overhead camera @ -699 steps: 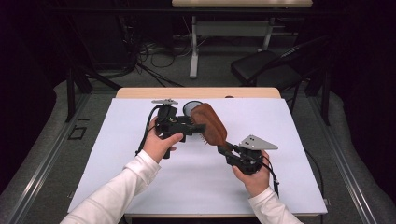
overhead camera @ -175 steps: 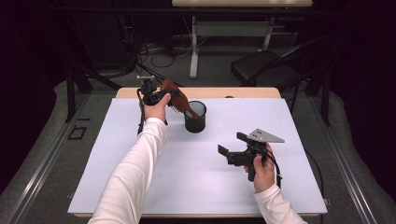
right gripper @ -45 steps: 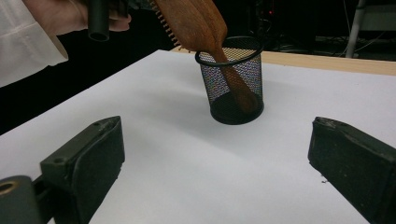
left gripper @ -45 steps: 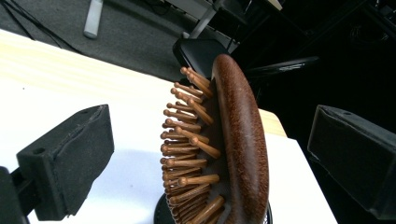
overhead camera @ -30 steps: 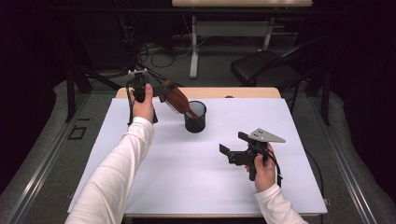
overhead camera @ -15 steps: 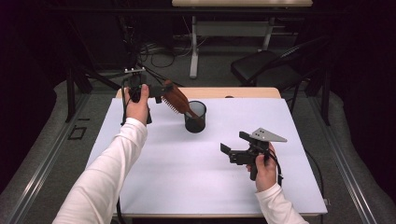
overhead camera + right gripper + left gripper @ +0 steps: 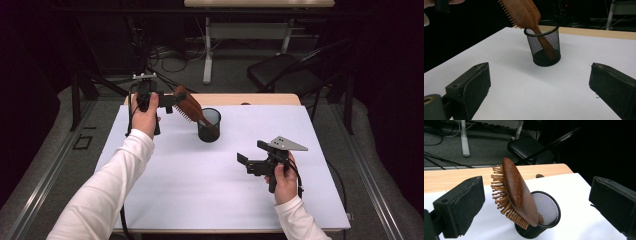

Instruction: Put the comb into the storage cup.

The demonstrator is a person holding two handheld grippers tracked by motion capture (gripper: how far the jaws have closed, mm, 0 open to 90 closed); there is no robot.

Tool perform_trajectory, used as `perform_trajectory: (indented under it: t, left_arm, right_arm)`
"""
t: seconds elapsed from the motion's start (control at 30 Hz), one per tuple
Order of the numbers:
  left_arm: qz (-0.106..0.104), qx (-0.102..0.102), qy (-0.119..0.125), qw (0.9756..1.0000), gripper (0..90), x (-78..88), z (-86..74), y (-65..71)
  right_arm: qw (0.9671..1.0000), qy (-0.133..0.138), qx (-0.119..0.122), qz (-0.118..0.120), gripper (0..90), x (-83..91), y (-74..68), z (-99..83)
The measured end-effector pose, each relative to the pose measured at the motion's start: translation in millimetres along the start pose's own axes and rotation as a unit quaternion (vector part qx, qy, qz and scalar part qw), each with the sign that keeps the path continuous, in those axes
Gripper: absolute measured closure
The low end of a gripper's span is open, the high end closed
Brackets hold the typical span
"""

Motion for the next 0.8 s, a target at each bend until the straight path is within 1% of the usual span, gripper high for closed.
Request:
perform_trajectory:
  t: [0.27, 0.4, 0.6, 0.63, 0.73, 0.8]
  left_arm:
    - [-0.008, -0.022, -0.011, 0.9997, 0.3, 10.4, -5.0, 4.8]
    - [-0.013, -0.032, -0.011, 0.9993, 0.3, 18.9, -6.5, 5.6]
    - [-0.022, -0.042, -0.016, 0.9988, 0.3, 31.4, -11.2, 4.9]
    - [-0.022, -0.043, -0.018, 0.9987, 0.3, 32.8, -12.2, 4.7]
    - [-0.023, -0.05, -0.023, 0.9983, 0.3, 38.2, -15.9, 4.2]
    - [-0.024, -0.051, -0.021, 0.9982, 0.3, 41.7, -17.1, 3.8]
  right_arm:
    - [1.0, -0.004, -0.005, 0.0, 3.3, 2.2, 2.7, 3.3]
    - [1.0, -0.007, 0.001, -0.001, 3.3, 6.1, 3.6, 6.3]
    - [0.9997, -0.015, 0.015, -0.011, 3.0, 15.4, 5.0, 10.7]
    - [0.9996, -0.017, 0.02, -0.013, 2.9, 17.2, 5.5, 11.8]
    - [0.9994, -0.019, 0.024, -0.014, 2.7, 20.6, 5.8, 14.0]
    - [0.9993, -0.02, 0.028, -0.016, 2.6, 22.7, 6.6, 15.0]
Point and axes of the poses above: each handheld gripper's, and its own axes: x roughly backward along the jaws, z roughly out of its top, y roughly to its right, the point moved 1 cm from there along -x, roughly forward along the jaws, and after that the axes turned 12 degrees about x, right-handed, at the moved point
